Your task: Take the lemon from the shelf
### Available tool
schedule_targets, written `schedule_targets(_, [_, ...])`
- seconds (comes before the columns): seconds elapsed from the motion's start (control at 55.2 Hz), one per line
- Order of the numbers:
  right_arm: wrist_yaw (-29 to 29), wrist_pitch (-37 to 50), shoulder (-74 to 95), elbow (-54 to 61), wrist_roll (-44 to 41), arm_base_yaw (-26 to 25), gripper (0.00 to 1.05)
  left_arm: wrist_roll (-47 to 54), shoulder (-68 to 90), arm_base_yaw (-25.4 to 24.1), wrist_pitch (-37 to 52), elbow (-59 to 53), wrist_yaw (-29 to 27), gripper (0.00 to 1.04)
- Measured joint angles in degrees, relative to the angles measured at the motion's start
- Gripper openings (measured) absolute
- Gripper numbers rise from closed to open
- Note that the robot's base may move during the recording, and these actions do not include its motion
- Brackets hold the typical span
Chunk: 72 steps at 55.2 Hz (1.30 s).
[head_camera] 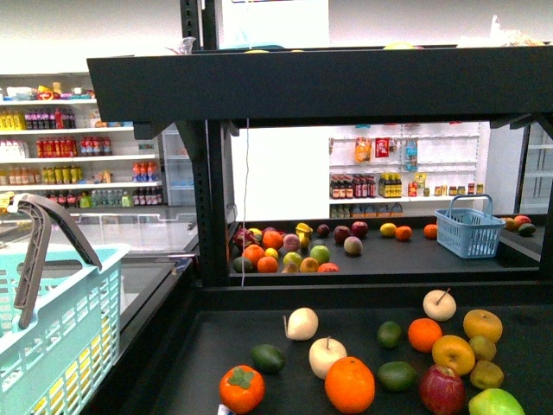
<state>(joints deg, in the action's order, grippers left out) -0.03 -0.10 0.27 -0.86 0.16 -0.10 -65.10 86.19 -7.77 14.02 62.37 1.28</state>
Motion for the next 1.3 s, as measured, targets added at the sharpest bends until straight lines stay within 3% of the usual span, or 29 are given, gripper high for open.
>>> schedule_targets(0.109, [0.0,0.0,0.0,0.0,0.0,0.0,0.97,18.71,-8.46,5.92,-5.73,-1.29,-5.03,0.97])
schedule_targets(0.38, [0.02,0.0,0.0,0.0,0.0,0.0,0.97,57.29,-26.73,22.91,-7.26,-15.28,-13.57,0.97])
schedule_targets(0.543, [0.04,0.0,0.0,0.0,0.0,0.0,0.97,62.66,-40.02,32.46,-3.52,-27.43,-24.72,0.97])
schedule_targets(0.634, [-0.02,0.0,0.0,0.0,0.0,0.0,0.97,63.84,-47.76,35.23,-2.51,-35.08,-28.33,0.81])
schedule_targets(0.706, [0.04,0.0,0.0,0.0,0.0,0.0,0.97,64.06,-54.8,34.73,-2.75,-42.25,-27.67,0.67])
schedule_targets(0.761, [0.02,0.0,0.0,0.0,0.0,0.0,0.97,64.26,-59.56,31.63,-2.93,-47.06,-23.87,0.51])
schedule_targets(1.014, [0.02,0.0,0.0,0.0,0.0,0.0,0.97,64.37,-67.28,21.49,-3.96,-53.44,-14.23,0.02])
schedule_targets(1.213, [0.02,0.0,0.0,0.0,0.0,0.0,0.97,64.52,-71.38,16.37,-5.05,-56.39,-9.42,0.02])
schedule_targets(1.304, [-0.02,0.0,0.0,0.0,-0.02,0.0,0.97,64.61,-73.33,10.6,-5.92,-57.48,-2.38,0.02])
